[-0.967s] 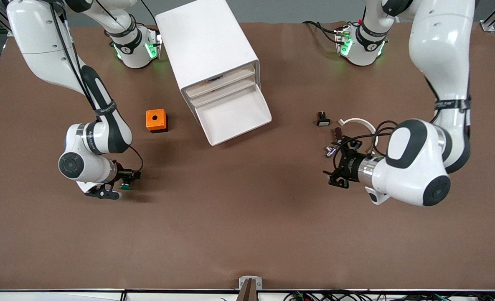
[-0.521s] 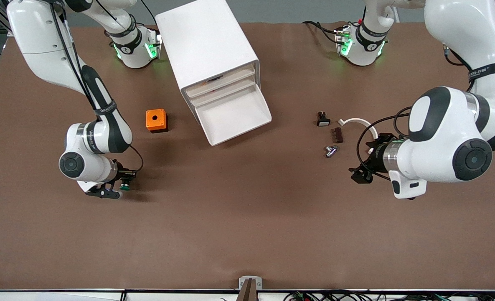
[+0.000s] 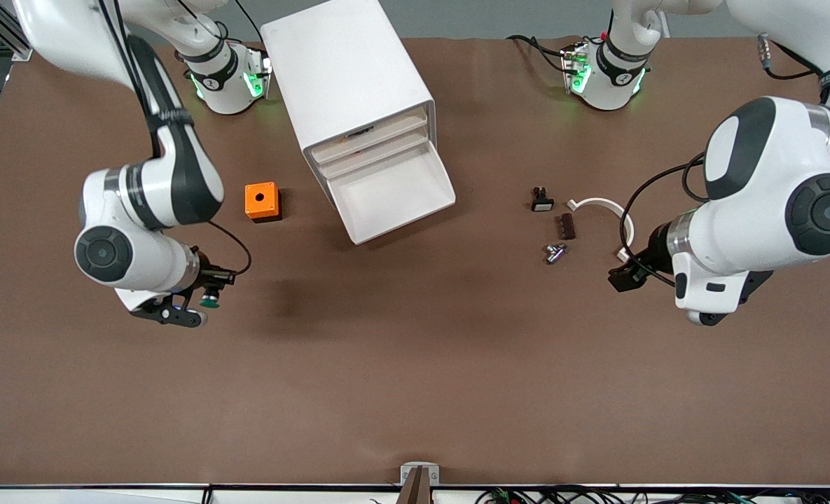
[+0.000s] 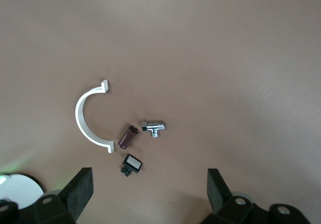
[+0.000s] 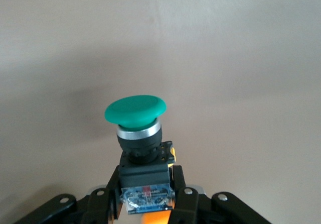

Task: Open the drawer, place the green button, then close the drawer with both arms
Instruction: 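Carry the green button with the right gripper over the open drawer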

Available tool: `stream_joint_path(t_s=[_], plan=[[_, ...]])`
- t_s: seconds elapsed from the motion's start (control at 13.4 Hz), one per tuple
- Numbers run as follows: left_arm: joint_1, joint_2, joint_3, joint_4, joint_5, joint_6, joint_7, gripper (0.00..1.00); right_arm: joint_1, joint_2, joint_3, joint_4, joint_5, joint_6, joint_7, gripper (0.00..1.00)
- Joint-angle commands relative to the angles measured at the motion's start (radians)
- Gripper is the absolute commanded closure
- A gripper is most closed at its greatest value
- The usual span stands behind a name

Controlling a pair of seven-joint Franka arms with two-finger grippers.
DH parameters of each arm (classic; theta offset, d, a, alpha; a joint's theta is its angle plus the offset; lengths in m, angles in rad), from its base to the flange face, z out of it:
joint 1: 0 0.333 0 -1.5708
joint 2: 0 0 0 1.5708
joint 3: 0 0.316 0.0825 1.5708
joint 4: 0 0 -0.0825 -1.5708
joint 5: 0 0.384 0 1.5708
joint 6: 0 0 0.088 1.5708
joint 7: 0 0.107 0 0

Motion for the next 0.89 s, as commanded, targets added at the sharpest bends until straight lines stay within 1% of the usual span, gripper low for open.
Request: stream_joint_path(t_s=[0.0, 0.07, 0.22, 0.3, 0.37, 0.45, 0.67, 0.82], plan=[[-0.003, -0.031, 0.004, -0.04, 0.022, 0.0, 0.133, 0.0, 0.145, 0.013, -0.005, 0.128, -0.001, -0.107, 0.313, 0.91], [-0.002, -0.032, 0.004, -0.049, 0.028, 0.002, 0.203, 0.0, 0.203, 0.012, -0.003, 0.133, 0.002, -0.104, 0.436, 0.9], [0.0, -0.035, 0.004, -0.055, 0.031, 0.005, 0.29, 0.0, 0.295, 0.016, -0.006, 0.134, 0.08, -0.075, 0.699, 0.88], [-0.002, -0.035, 0.002, -0.064, 0.051, 0.005, 0.305, 0.0, 0.318, 0.018, -0.005, 0.134, 0.103, -0.04, 0.783, 0.88], [-0.005, -0.038, 0.002, -0.086, 0.068, 0.014, 0.325, 0.0, 0.366, 0.021, -0.005, 0.128, 0.113, 0.007, 0.854, 0.89], [-0.005, -0.048, 0.001, -0.112, 0.071, 0.039, 0.345, 0.0, 0.407, 0.024, -0.006, 0.128, 0.11, 0.023, 0.916, 0.9], [-0.007, -0.075, -0.013, -0.227, 0.073, 0.118, 0.449, 0.0, 0.479, 0.074, -0.006, 0.102, 0.113, 0.116, 1.075, 0.9], [-0.007, -0.106, -0.016, -0.314, 0.071, 0.19, 0.449, 0.0, 0.496, 0.091, -0.005, 0.061, 0.117, 0.165, 1.088, 0.9]])
